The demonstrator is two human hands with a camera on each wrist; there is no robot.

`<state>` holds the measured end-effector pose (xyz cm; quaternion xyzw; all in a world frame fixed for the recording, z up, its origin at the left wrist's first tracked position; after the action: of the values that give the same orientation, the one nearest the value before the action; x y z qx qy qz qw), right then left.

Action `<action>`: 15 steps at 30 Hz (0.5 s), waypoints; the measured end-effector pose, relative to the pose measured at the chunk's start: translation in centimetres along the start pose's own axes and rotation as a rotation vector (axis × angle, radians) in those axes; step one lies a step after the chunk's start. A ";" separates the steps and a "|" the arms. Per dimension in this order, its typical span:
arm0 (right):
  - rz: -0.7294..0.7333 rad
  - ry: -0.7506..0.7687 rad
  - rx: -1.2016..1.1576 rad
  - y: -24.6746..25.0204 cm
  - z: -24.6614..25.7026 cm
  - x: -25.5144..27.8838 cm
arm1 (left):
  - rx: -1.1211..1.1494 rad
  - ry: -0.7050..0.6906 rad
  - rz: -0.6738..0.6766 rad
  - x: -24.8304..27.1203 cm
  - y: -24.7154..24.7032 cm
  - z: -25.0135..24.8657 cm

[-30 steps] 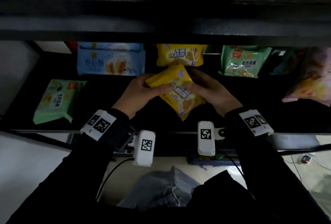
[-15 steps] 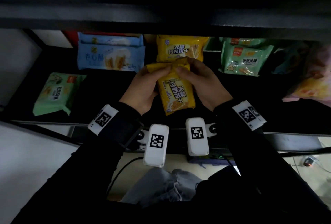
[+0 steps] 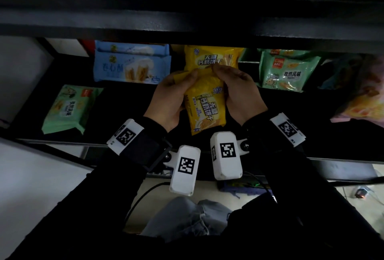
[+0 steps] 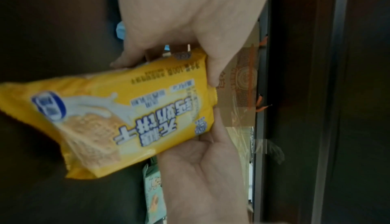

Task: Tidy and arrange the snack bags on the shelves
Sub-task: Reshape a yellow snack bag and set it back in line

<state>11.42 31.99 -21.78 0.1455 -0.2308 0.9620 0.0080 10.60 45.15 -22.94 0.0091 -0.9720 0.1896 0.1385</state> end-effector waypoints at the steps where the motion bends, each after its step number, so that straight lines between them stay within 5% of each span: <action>1: 0.007 -0.010 -0.017 -0.1 -0.1 -0.1 | 0.012 -0.002 -0.004 -0.1 0.1 0.0; 10: -0.037 0.017 0.150 -0.5 -0.1 0.1 | 0.086 0.020 -0.008 -0.3 0.3 -0.1; 15: -0.110 -0.008 0.051 0.0 0.0 0.0 | 0.055 0.039 0.024 0.0 -0.3 -0.2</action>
<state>11.39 32.02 -21.79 0.1619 -0.1980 0.9651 0.0565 10.70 44.96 -22.67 -0.0024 -0.9635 0.2181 0.1550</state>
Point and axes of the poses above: each hand's wrist, its own x-axis away from the middle knuckle, its own y-axis out of the back of the hand, z = x × y, the point moved 5 cm from there along -x, towards the middle knuckle
